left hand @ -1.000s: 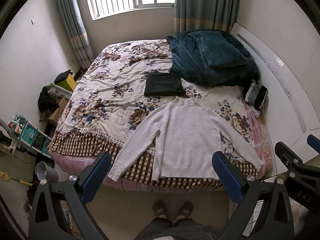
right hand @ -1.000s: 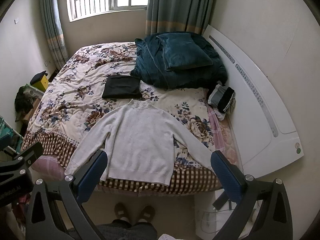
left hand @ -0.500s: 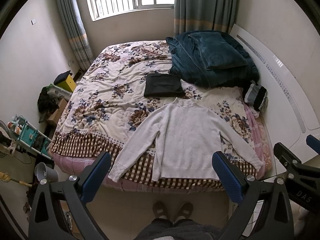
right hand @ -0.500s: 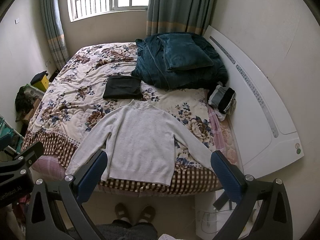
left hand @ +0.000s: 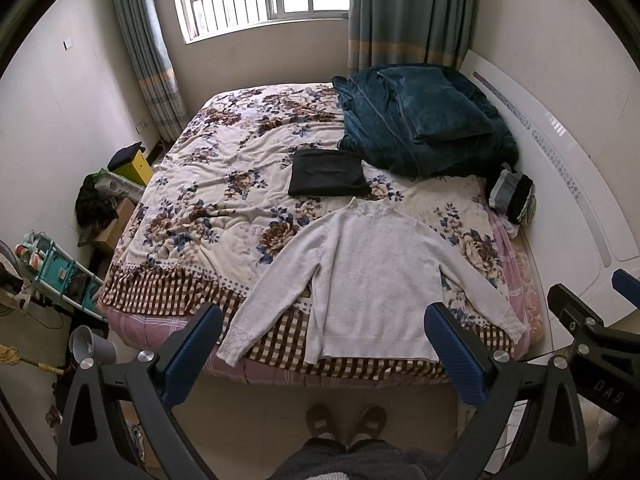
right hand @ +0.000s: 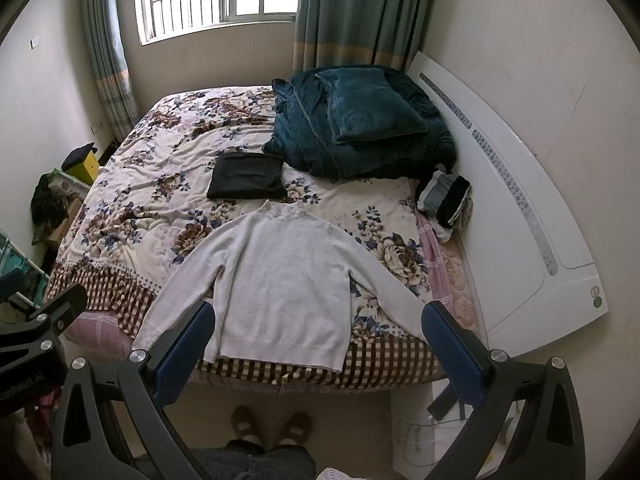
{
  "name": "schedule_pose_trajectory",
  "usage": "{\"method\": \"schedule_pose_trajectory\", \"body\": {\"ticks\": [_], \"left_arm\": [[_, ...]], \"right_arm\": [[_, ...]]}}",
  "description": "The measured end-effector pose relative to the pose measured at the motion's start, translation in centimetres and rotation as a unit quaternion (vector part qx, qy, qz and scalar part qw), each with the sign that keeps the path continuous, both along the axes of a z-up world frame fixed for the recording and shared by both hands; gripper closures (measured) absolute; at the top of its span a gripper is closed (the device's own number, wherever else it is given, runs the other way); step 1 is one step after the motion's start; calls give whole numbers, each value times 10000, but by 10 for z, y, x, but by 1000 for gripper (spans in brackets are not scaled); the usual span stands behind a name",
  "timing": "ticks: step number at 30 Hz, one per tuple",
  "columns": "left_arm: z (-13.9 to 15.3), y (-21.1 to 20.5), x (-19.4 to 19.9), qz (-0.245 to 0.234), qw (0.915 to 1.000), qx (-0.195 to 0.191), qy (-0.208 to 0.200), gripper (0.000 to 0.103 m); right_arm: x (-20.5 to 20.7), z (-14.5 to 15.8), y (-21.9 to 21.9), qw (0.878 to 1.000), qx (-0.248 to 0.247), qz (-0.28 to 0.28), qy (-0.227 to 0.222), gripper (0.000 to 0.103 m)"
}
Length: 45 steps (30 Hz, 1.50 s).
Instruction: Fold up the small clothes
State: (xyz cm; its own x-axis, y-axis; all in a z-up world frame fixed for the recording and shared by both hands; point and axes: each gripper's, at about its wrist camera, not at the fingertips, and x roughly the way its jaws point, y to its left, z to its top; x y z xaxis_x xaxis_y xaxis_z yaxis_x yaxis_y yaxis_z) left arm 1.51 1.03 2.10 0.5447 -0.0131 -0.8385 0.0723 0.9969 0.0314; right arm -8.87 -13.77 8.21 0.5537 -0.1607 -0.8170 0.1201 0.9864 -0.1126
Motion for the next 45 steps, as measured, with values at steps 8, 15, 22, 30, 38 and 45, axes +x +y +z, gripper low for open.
{"method": "schedule_pose_trajectory", "body": {"ticks": [8, 15, 22, 30, 38, 45], "left_arm": [[1, -1, 0, 7, 10000, 0, -18, 0], [6, -4, 6, 5, 10000, -2, -48, 0], [9, -4, 11, 2, 10000, -5, -67, 0], [8, -2, 4, -2, 10000, -15, -87, 0], [4, 3, 17, -30, 10000, -53, -70, 0], [-47, 3, 73, -4, 9989, 325, -337, 0]], "right_arm": [[1, -1, 2, 10000, 5, 4, -4, 0], [1, -1, 5, 10000, 11, 5, -15, 0], [1, -1, 7, 10000, 24, 7, -15, 0], [2, -3, 10, 10000, 23, 19, -23, 0], [5, -5, 11, 10000, 78, -50, -5, 0], [41, -52, -24, 9942, 535, -857, 375, 0]]}}
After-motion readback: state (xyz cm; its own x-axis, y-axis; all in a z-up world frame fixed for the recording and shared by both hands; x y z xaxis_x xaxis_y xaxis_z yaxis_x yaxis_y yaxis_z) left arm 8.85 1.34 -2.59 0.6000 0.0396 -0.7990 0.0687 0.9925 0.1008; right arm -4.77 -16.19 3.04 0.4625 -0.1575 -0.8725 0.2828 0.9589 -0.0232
